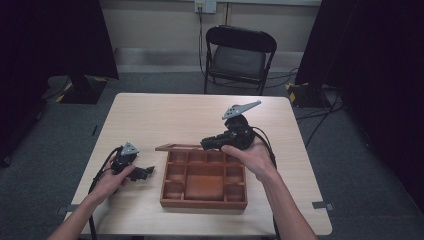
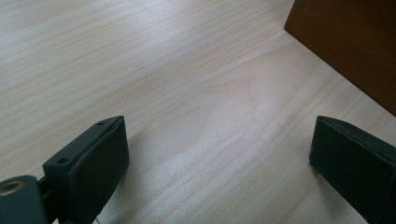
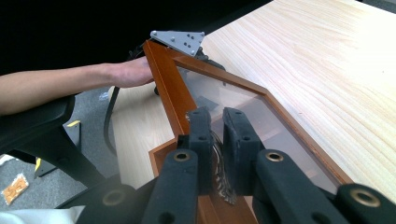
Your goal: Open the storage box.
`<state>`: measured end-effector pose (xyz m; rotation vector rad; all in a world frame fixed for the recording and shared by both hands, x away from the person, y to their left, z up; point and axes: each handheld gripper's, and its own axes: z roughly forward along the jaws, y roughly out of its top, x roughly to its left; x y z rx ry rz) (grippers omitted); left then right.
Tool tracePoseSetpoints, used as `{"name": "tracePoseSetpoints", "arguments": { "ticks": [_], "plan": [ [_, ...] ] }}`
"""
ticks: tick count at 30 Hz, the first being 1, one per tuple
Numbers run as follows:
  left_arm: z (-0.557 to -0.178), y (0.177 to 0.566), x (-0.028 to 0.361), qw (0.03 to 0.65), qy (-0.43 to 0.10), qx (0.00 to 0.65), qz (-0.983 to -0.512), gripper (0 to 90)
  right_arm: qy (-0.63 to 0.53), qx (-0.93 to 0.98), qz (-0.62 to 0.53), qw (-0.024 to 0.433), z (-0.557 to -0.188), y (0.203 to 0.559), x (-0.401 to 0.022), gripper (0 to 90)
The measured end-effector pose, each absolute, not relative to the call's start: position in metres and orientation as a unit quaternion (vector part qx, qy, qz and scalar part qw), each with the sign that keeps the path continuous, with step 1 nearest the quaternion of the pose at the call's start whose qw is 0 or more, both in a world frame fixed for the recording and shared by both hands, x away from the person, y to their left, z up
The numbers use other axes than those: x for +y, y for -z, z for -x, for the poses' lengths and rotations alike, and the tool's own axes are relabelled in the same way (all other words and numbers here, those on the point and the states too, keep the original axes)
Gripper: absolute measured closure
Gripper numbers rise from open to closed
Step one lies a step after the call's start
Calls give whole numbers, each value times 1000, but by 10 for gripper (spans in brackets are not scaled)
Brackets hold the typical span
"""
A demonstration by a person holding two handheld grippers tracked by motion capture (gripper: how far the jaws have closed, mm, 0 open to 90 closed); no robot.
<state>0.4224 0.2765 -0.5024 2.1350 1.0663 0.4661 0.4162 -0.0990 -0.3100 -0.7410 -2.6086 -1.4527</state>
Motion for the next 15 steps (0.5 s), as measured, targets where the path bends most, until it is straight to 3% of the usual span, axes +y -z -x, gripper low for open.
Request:
{"name": "tracePoseSetpoints", "arguments": {
  "ticks": [15],
  "plan": [
    [-422, 502, 277, 347, -180, 411, -823, 42, 479, -842, 244, 41, -421, 310, -101, 828]
  ]
}}
